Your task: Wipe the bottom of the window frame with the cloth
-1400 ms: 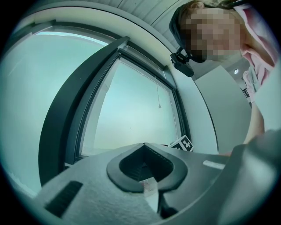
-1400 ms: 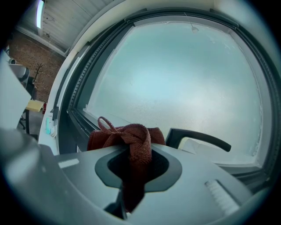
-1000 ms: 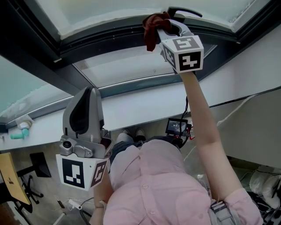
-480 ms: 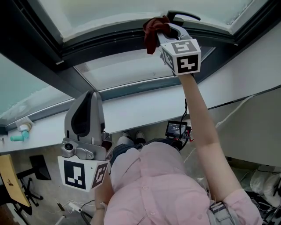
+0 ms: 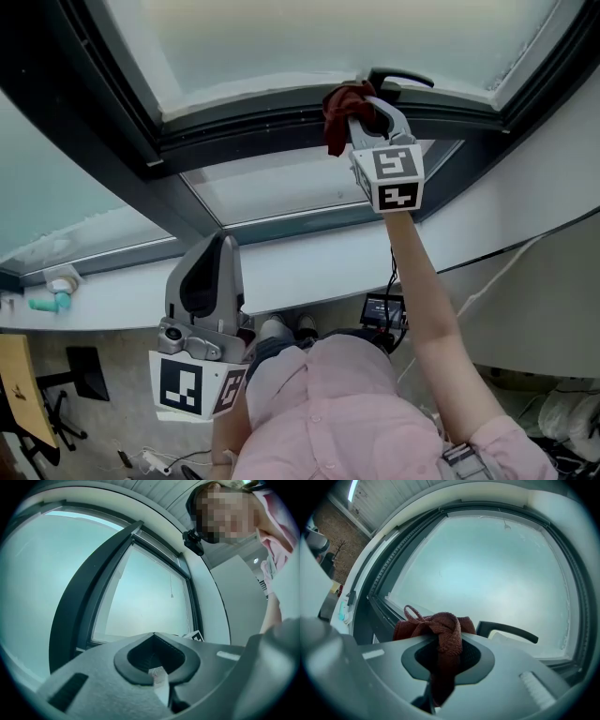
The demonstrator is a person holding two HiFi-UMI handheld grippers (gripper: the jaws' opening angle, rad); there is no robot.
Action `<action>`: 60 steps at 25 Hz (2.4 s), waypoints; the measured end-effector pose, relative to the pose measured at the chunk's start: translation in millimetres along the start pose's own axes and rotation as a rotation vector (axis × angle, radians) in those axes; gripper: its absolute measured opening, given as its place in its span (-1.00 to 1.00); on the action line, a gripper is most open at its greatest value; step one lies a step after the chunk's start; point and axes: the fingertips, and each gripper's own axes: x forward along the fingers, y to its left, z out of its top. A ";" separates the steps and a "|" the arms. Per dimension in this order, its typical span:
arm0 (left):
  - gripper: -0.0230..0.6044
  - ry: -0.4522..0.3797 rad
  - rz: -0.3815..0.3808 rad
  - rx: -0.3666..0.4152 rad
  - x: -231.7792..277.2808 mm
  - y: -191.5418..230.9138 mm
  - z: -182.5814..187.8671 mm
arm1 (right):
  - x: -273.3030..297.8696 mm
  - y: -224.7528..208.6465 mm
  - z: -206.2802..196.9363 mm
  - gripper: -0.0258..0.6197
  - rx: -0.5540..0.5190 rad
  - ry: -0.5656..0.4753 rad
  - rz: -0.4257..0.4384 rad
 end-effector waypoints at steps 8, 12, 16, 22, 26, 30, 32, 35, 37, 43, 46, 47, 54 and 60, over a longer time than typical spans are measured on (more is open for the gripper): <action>-0.93 0.004 0.049 0.012 -10.0 31.6 5.6 | -9.8 105.0 72.5 -0.74 -0.087 -0.157 0.162; -0.93 0.011 0.069 0.011 -17.7 51.1 8.9 | 1.5 192.2 88.9 -0.73 -0.203 -0.168 0.303; -0.93 0.010 0.086 0.017 -25.7 72.2 19.8 | 16.2 250.6 92.1 -0.73 -0.321 -0.149 0.351; -0.93 0.019 0.089 0.015 -33.2 96.9 25.6 | 44.8 283.2 92.1 -0.72 -0.648 -0.109 0.270; -0.93 0.020 0.077 0.019 -33.2 107.9 25.8 | 53.2 291.8 89.6 -0.75 -0.746 -0.095 0.216; -0.93 0.019 0.057 0.026 -28.9 114.0 26.0 | 56.1 286.0 89.3 -0.78 -0.467 -0.080 0.231; -0.93 0.020 0.043 0.026 -27.1 113.5 26.0 | 56.6 282.7 89.2 -0.78 -0.346 -0.074 0.234; -0.93 0.020 0.028 0.025 -25.6 112.9 25.9 | 56.6 278.8 88.5 -0.78 -0.207 -0.067 0.233; -0.93 0.020 0.022 0.025 -25.0 113.2 25.3 | 56.5 276.6 87.8 -0.77 -0.128 -0.068 0.241; -0.93 0.022 0.020 0.024 -25.4 113.1 24.0 | 55.9 273.1 87.6 -0.76 -0.024 -0.075 0.258; -0.93 0.026 0.020 0.021 -25.7 112.1 23.3 | 55.7 272.5 87.1 -0.76 -0.019 -0.074 0.262; -0.93 0.027 0.020 0.020 -25.9 111.9 23.3 | 55.7 272.2 87.1 -0.76 -0.016 -0.073 0.265; -0.93 0.029 0.022 0.015 -26.5 110.5 22.2 | 55.4 271.8 87.1 -0.75 -0.006 -0.082 0.284; -0.93 0.073 -0.025 -0.042 -13.7 91.0 4.3 | 55.0 271.0 86.8 -0.75 0.007 -0.079 0.295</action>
